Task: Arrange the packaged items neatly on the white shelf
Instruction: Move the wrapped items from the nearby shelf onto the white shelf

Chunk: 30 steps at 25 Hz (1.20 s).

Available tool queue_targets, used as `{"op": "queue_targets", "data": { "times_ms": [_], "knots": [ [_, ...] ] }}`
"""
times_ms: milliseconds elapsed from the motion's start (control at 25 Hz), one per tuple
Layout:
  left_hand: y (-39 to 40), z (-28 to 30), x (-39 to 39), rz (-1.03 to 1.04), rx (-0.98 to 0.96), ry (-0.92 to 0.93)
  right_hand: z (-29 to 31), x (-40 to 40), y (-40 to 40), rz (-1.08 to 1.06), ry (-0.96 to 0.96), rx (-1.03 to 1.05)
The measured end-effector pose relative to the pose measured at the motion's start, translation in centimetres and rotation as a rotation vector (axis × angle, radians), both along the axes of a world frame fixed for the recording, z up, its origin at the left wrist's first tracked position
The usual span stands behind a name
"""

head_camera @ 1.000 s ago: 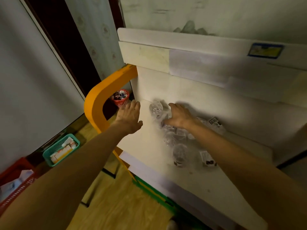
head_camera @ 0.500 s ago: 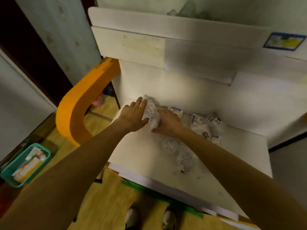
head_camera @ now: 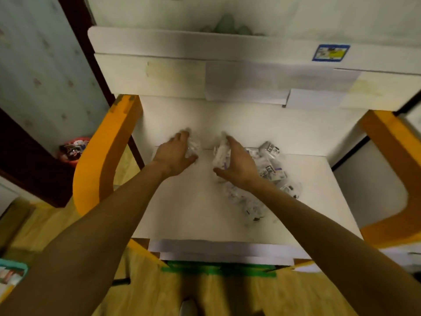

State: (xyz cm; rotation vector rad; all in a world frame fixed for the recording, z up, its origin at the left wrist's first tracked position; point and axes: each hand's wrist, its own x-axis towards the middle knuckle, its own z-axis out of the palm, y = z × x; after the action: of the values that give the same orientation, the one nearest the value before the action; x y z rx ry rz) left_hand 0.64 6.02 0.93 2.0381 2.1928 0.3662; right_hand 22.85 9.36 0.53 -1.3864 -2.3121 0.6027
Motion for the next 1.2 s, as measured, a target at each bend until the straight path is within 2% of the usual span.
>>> {"op": "queue_targets", "data": {
  "times_ms": [160,320,480,560,720,960,1120,1200],
  "knots": [
    [0.8,4.9,4.0,-0.039,0.189,-0.032,5.0,5.3,0.1,-0.121,0.136,0.067],
    [2.2,9.7,12.7,-0.148,0.361,-0.103,9.6,13.7,-0.5,-0.206,0.204,0.180],
    [2.9,12.4,24.4,-0.273,0.488,-0.146,13.2,24.5,-1.8,-0.267,0.258,0.314],
    [3.0,13.4,30.9,-0.329,0.535,-0.180,14.3,30.3,-2.7,-0.306,0.347,0.350],
    [2.9,14.4,42.4,-0.368,0.535,-0.292,14.8,41.0,-4.4,-0.474,0.492,0.408],
    [1.3,13.2,55.8,-0.483,0.482,-0.348,11.2,55.1,-7.1,-0.664,0.350,0.307],
    [1.3,13.2,59.5,-0.445,0.364,-0.412,6.4,59.3,-7.2,-0.723,0.157,0.150],
    [1.6,12.7,60.2,-0.514,0.308,-0.319,3.5,60.0,-6.6,-0.696,0.076,0.041]
  ]
}}
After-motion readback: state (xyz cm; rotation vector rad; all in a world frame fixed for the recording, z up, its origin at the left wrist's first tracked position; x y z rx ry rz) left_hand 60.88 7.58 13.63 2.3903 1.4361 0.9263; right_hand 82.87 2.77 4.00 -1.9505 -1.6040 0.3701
